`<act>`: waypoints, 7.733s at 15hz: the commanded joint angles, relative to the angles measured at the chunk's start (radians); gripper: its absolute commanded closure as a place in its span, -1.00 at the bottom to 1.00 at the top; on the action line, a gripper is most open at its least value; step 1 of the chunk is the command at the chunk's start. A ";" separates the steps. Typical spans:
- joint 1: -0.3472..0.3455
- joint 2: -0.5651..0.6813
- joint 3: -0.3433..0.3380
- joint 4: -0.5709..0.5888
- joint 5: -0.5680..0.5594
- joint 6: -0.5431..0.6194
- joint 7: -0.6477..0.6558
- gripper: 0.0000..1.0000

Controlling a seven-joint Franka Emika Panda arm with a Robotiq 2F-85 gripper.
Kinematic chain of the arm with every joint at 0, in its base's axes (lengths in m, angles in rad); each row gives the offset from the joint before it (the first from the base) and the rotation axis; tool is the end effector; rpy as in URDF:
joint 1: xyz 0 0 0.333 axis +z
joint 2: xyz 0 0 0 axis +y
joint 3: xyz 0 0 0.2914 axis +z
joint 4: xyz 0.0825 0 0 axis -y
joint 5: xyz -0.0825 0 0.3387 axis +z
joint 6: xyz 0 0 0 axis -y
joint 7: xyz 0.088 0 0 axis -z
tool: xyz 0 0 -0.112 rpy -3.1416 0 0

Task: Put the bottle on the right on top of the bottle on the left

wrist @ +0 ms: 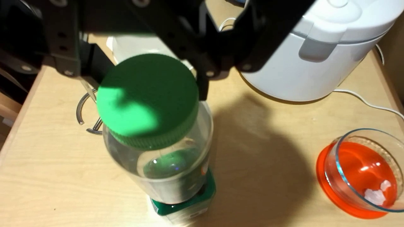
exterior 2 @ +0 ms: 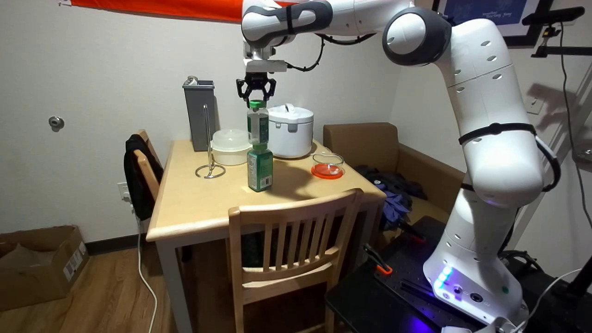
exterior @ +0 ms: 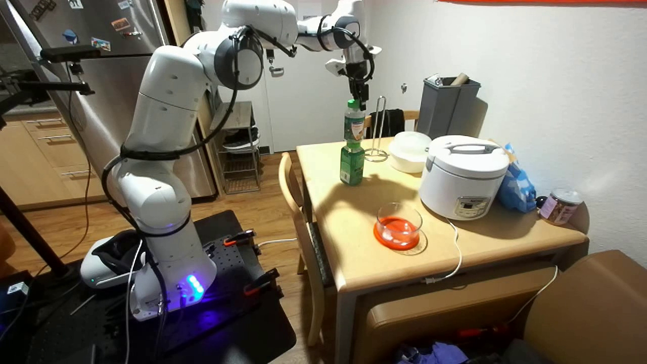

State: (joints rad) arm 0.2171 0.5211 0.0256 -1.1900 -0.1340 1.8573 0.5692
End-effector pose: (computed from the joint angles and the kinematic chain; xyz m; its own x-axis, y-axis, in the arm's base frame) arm 0.6510 0.1455 0.4817 0.9387 -0.2905 0.1856 -0.2998 -0.9537 0.0233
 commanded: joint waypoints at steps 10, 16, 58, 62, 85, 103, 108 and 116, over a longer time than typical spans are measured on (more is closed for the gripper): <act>-0.021 0.003 0.003 0.023 0.014 -0.040 -0.014 0.25; -0.025 0.004 0.006 0.019 0.018 -0.049 -0.013 0.25; -0.027 0.000 0.013 0.010 0.036 -0.038 -0.011 -0.66; -0.030 0.002 0.012 0.017 0.036 -0.039 -0.010 -0.67; -0.040 -0.116 -0.004 0.005 0.011 -0.009 0.025 -1.00; -0.137 -0.466 -0.069 -0.551 0.077 -0.010 0.244 -1.00; -0.164 -0.489 -0.066 -0.668 0.138 0.020 0.237 -1.00; -0.177 -0.471 -0.065 -0.810 0.212 0.153 0.214 -1.00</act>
State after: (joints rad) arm 0.0592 0.0747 -0.0548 -1.9332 0.0488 1.9384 0.7911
